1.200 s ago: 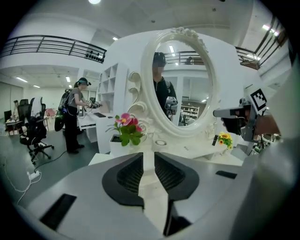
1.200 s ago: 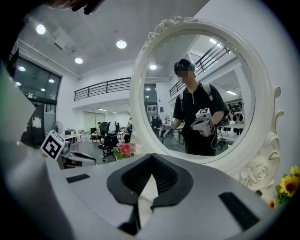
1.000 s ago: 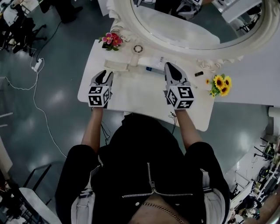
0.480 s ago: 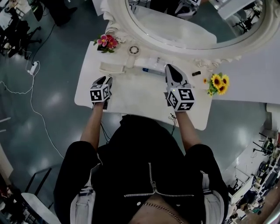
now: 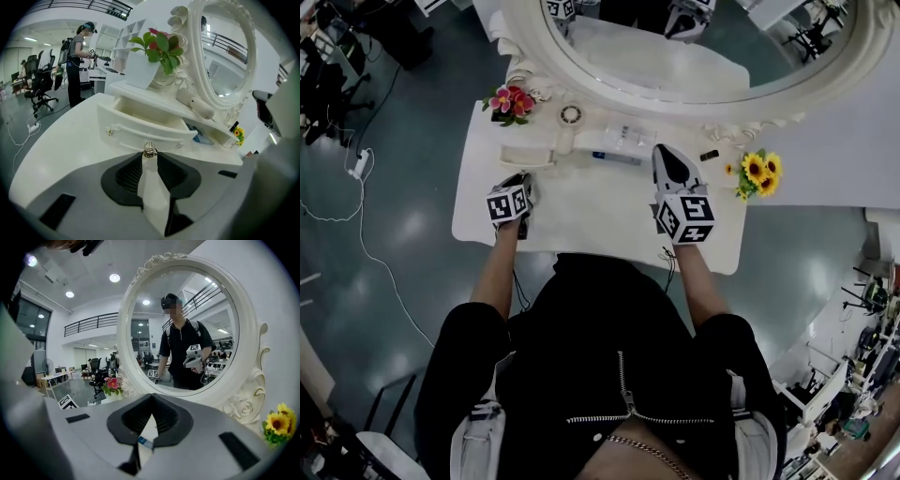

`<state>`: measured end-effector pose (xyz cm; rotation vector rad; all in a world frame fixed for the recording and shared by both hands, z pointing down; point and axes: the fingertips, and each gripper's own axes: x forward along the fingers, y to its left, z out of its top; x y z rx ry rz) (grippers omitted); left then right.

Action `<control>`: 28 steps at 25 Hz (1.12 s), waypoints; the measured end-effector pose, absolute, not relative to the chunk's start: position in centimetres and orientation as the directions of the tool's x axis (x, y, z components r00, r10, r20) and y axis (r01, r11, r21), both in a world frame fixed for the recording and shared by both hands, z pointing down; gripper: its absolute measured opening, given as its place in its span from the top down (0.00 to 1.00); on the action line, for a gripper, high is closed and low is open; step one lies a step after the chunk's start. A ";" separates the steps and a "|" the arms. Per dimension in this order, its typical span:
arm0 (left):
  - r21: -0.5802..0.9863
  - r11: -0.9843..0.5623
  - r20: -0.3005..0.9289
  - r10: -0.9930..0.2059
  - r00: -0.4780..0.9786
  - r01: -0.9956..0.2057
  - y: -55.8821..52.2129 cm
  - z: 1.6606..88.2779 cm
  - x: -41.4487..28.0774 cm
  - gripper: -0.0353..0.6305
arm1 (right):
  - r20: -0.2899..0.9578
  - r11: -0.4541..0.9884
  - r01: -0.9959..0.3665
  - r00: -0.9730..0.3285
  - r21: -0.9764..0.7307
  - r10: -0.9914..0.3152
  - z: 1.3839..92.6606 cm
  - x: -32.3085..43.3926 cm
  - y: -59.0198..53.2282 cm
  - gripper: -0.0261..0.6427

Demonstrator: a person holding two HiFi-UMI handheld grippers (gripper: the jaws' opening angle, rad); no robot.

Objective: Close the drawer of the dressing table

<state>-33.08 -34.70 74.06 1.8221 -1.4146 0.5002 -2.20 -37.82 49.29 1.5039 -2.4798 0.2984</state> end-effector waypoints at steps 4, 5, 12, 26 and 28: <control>0.322 -0.106 0.685 -0.660 0.309 -0.941 -34.8 73.7 -33.1 0.79 | 0.294 0.449 -0.891 -0.445 -0.058 -0.846 49.3 -2.1 -37.9 0.95; 0.325 -0.107 0.677 -0.667 0.310 -0.940 -34.8 73.5 -33.1 0.79 | 0.294 0.450 -0.891 -0.446 -0.059 -0.845 49.3 -2.1 -38.0 0.95; 0.309 -0.108 0.676 -0.673 0.298 -0.945 -35.9 73.1 -33.3 0.79 | 0.295 0.459 -0.886 -0.455 -0.060 -0.840 49.5 -2.5 -38.4 0.95; 0.291 -0.120 0.706 -0.643 0.298 -0.949 -38.7 73.4 -33.2 0.79 | 0.293 0.439 -0.896 -0.437 -0.065 -0.850 49.2 -1.5 -39.4 0.95; 0.290 -0.123 0.710 -0.637 0.299 -0.949 -39.1 73.5 -33.1 0.79 | 0.294 0.434 -0.898 -0.433 -0.067 -0.852 49.2 -1.4 -39.4 0.95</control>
